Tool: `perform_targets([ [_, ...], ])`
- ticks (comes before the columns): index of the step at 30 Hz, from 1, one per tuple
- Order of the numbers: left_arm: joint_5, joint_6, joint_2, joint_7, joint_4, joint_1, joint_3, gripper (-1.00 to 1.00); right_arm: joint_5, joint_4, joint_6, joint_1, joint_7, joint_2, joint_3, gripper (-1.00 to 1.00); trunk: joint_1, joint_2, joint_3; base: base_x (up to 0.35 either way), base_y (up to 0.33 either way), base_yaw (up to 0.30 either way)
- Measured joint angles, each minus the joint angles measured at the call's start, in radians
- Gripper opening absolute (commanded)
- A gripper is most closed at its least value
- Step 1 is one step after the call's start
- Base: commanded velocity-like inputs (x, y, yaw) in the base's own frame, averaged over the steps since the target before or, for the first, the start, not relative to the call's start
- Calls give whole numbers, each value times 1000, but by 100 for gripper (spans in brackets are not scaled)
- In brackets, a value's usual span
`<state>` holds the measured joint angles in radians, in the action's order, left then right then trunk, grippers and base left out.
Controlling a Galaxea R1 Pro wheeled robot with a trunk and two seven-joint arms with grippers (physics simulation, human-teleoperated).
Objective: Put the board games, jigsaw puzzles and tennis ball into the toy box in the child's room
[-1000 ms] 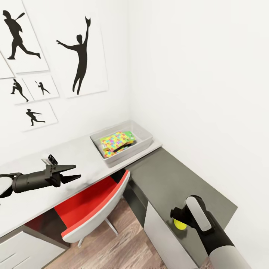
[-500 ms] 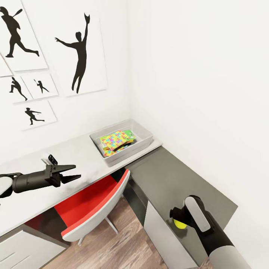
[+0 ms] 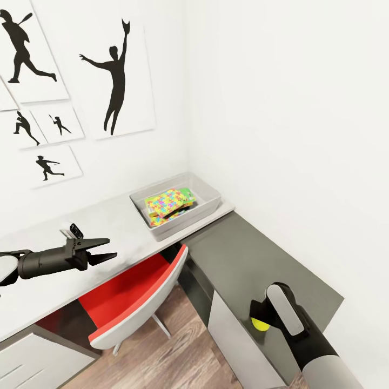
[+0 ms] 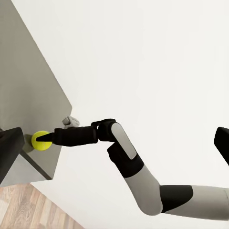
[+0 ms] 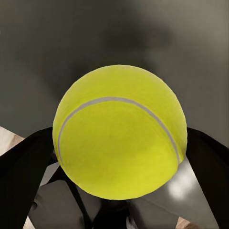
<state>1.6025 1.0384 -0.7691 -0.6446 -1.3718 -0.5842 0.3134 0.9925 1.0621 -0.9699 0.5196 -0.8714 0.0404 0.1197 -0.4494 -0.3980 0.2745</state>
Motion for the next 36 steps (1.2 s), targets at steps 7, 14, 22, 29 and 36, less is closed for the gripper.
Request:
perform_targets([
  [7, 0, 0, 0, 0, 0, 0, 0, 100, 0, 0, 0, 0, 0, 1, 0, -100, 0, 0, 0, 0, 0, 0],
  [14, 0, 0, 0, 0, 0, 0, 0, 100, 5, 1, 3, 0, 0, 0, 0, -100, 0, 0, 0, 0, 0, -1],
  [22, 0, 0, 0, 0, 0, 0, 0, 100, 5, 10, 3, 0, 0, -7, 1, -100, 0, 0, -9, 0, 0, -21],
  [29, 0, 0, 0, 0, 1, 0, -1, 100, 6, 138, 1, -14, 0, -3, 6, -100, 0, 0, -20, 0, 0, -1],
  [36, 0, 0, 0, -1, 3, 0, -3, 100, 10, 338, -9, -55, -3, 0, 4, -100, 0, 0, -32, 0, 0, 0],
])
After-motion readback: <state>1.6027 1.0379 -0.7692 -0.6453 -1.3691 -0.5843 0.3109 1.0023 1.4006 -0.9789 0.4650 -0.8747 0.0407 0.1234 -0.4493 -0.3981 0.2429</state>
